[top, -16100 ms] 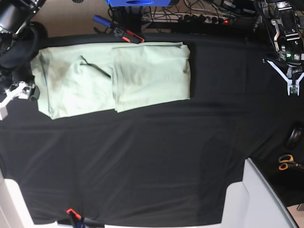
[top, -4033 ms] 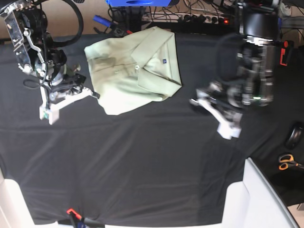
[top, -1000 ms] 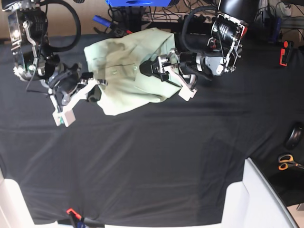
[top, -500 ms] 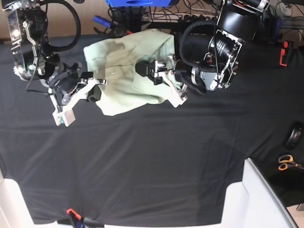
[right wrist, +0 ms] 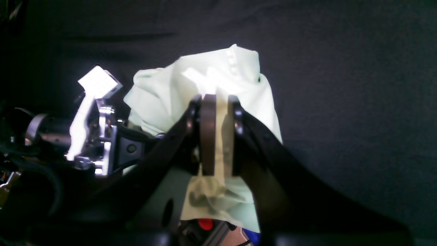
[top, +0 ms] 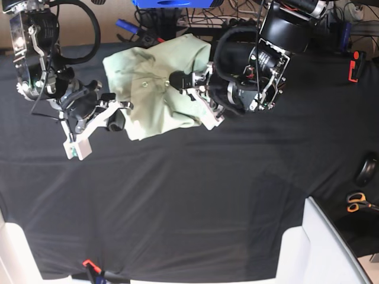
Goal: Fold the T-shirt properly
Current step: 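Lower the left gripper and grasp the shirt's edge near the collar, then drag the bundled shirt with the left gripper toward the table's middle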
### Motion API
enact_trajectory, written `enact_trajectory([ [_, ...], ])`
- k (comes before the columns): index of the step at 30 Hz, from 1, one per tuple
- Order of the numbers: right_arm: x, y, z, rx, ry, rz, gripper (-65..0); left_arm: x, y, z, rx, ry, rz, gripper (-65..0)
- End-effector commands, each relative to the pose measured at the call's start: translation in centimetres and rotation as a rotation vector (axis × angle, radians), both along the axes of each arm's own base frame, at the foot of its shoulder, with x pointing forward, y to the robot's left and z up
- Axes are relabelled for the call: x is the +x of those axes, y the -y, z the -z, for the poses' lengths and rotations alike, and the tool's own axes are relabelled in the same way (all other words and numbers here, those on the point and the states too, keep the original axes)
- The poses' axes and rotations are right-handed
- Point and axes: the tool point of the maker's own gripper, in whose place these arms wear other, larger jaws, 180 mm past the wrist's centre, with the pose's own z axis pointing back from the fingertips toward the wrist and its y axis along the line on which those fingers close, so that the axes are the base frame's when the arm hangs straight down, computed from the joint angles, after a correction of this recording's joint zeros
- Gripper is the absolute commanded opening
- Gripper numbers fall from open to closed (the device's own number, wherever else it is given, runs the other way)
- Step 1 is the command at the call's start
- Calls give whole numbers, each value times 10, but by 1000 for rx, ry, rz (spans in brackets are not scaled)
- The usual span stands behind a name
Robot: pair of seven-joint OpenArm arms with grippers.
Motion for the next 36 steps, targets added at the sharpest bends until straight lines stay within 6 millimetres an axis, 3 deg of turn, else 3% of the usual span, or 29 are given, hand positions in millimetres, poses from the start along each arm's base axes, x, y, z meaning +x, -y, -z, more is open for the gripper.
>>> enact_trajectory([
  [1, 8, 1, -12, 8, 46, 1, -583, -20, 2, 16, 73, -35, 26, -650],
  [4, 6, 1, -10, 8, 39, 1, -583, -14, 3, 13, 69, -20, 20, -650],
  [8, 5, 1, -10, 6, 38, 1, -583, 8, 4, -4, 58, 62, 37, -650],
  [13, 9, 20, -10, -8, 42, 56, -583, 33, -4, -22, 71, 87, 103, -650],
  [16, 9, 27, -10, -14, 41, 69, -583, 54, -18, -33, 103, 109, 147, -650],
  [24, 7, 31, -9, -17, 37, 82, -583, 104, -20, -68, 287, 249, 511, -650],
  [29, 7, 31, -9, -17, 37, 85, -583, 124, -30, -68, 448, 278, 693, -650],
  [31, 8, 31, -9, -17, 38, 85, -583, 137, -26, -70, 500, 314, 745, -650],
  [36, 8, 31, -9, -17, 38, 85, -583, 161, -41, -63, 691, 376, 841, -650],
])
